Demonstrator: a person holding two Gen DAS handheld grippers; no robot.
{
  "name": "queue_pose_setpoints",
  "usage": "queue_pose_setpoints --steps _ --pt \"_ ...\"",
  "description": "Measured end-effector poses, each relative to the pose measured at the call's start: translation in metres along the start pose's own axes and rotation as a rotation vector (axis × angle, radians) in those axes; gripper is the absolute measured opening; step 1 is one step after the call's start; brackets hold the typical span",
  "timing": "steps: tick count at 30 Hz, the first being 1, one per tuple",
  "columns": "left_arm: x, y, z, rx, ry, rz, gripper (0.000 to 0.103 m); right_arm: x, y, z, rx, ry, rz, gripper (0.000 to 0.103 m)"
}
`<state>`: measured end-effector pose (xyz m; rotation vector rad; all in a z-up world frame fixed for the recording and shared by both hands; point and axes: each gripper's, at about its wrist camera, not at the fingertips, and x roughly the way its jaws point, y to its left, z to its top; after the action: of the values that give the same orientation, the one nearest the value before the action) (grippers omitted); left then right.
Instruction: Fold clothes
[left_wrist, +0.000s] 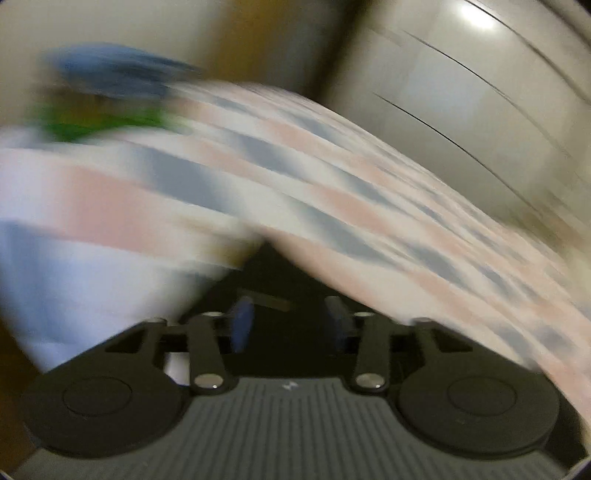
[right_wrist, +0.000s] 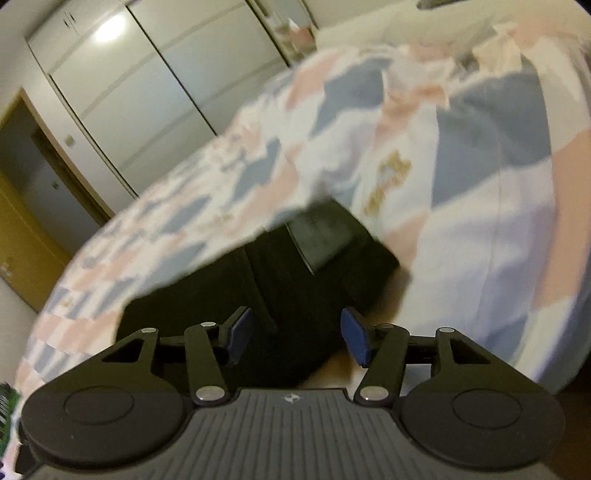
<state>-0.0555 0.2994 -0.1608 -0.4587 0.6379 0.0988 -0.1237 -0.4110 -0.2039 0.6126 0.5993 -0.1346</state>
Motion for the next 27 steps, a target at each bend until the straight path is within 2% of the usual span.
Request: queue_pose_setpoints --steps 1,4,6,7,10,12,16,18,19,20,21,22,23,25,27 --pt "0.021 -0.031 0.001 0.049 0.062 -0.120 0.049 0.005 0.001 0.004 -0.002 0.005 0.011 0.058" --pt "0.099 -0.120 0.000 0.139 0.321 -0.459 0.054 0.026 0.003 0.016 -0.008 0.029 0.045 0.058" --pt "0.148 -0.175 -0.004 0.166 0.462 -0.592 0.056 0.043 0.004 0.021 -0.007 0.058 0.075 0.058" --pt "0.171 -0.203 -0.006 0.197 0.505 -0.631 0.056 0.051 0.004 0.023 -0.010 0.075 0.087 0.058" --pt "0.230 -0.270 -0.013 0.276 0.602 -0.676 0.058 0.068 0.006 0.034 -0.046 0.096 0.108 0.060" --pt "0.260 -0.297 -0.023 0.281 0.682 -0.696 0.063 0.076 0.009 0.045 -0.073 0.098 0.123 0.062" --pt "0.301 -0.311 -0.039 0.249 0.770 -0.762 0.061 0.090 0.010 0.058 -0.111 0.104 0.126 0.066" --pt "0.307 -0.315 -0.044 0.238 0.804 -0.819 0.050 0.095 0.009 0.060 -0.122 0.107 0.126 0.066" --pt "0.309 -0.317 -0.046 0.240 0.818 -0.845 0.031 0.097 0.009 0.060 -0.125 0.108 0.128 0.066" --pt "0.308 -0.320 -0.049 0.258 0.820 -0.861 0.022 0.099 0.009 0.061 -0.126 0.108 0.132 0.066" --pt "0.307 -0.323 -0.050 0.271 0.813 -0.876 0.021 0.100 0.009 0.061 -0.126 0.106 0.136 0.066" --pt "0.304 -0.322 -0.049 0.278 0.805 -0.904 0.014 0.101 0.009 0.061 -0.126 0.105 0.139 0.066" --pt "0.302 -0.321 -0.048 0.280 0.799 -0.928 0.012 0.101 0.009 0.061 -0.128 0.104 0.142 0.066" --pt "0.299 -0.318 -0.046 0.277 0.777 -0.953 0.011 0.101 0.009 0.061 -0.130 0.103 0.145 0.066" --pt "0.296 -0.319 -0.045 0.277 0.764 -0.957 0.017 0.100 0.009 0.061 -0.131 0.102 0.150 0.066"
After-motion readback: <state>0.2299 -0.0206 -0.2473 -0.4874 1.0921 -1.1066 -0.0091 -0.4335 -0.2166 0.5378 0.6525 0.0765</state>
